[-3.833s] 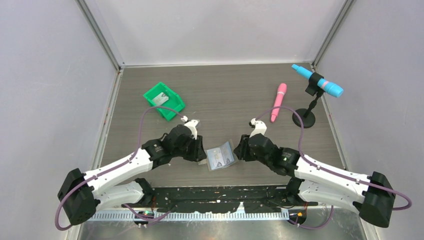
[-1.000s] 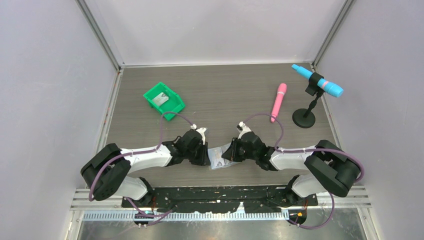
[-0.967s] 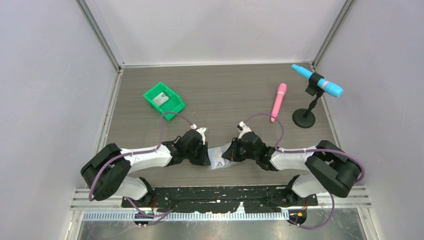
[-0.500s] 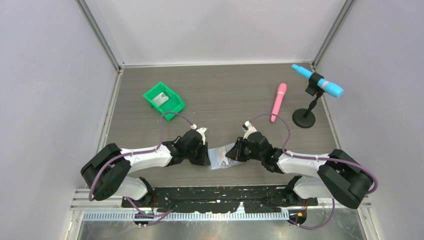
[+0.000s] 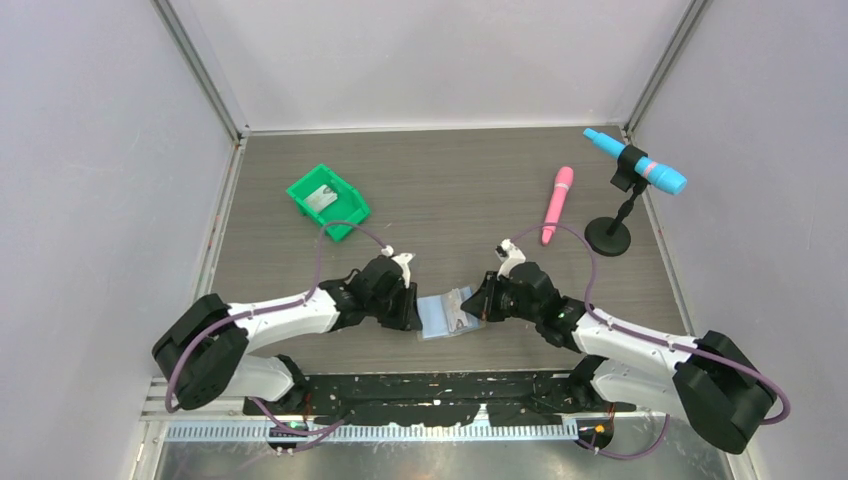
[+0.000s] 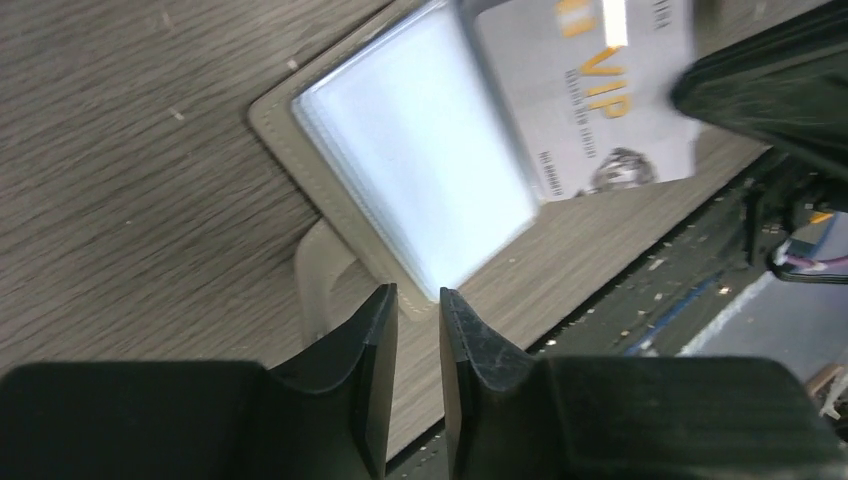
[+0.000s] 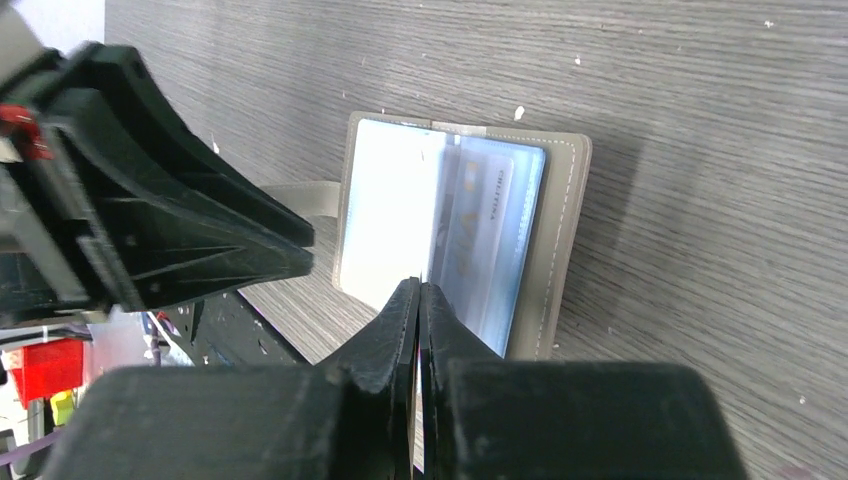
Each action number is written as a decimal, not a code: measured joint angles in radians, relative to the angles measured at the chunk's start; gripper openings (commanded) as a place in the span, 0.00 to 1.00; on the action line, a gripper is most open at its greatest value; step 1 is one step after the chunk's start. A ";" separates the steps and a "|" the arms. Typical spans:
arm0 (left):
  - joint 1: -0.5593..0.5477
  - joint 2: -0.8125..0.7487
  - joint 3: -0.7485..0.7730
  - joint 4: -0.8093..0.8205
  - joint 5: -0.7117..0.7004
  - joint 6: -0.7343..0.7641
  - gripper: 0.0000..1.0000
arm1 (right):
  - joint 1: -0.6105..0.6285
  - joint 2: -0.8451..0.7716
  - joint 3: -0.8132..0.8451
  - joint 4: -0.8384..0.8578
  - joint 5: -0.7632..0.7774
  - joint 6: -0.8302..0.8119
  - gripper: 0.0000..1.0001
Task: Take the credit cards out of the card holder
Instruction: Remove the credit card from the card holder, then place the credit card in the storage box.
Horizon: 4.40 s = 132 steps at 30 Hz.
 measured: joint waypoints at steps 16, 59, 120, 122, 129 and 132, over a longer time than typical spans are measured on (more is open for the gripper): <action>0.010 -0.111 0.145 -0.113 0.040 0.124 0.52 | -0.012 -0.039 0.002 -0.042 -0.104 -0.039 0.05; 0.067 -0.076 0.317 -0.285 0.399 0.289 0.00 | -0.022 -0.175 0.011 0.026 -0.415 -0.158 0.40; 0.935 0.432 0.696 -0.061 -0.215 -0.152 0.00 | -0.021 -0.146 0.238 -0.297 -0.067 -0.328 0.99; 0.935 0.441 0.696 -0.047 -0.215 -0.146 0.00 | -0.021 -0.132 0.244 -0.297 -0.064 -0.331 0.99; 0.935 0.475 0.696 -0.019 -0.222 -0.122 0.00 | -0.021 -0.071 0.271 -0.298 -0.054 -0.335 0.99; 0.935 0.485 0.696 -0.019 -0.229 -0.116 0.03 | -0.021 -0.049 0.282 -0.299 -0.050 -0.340 0.99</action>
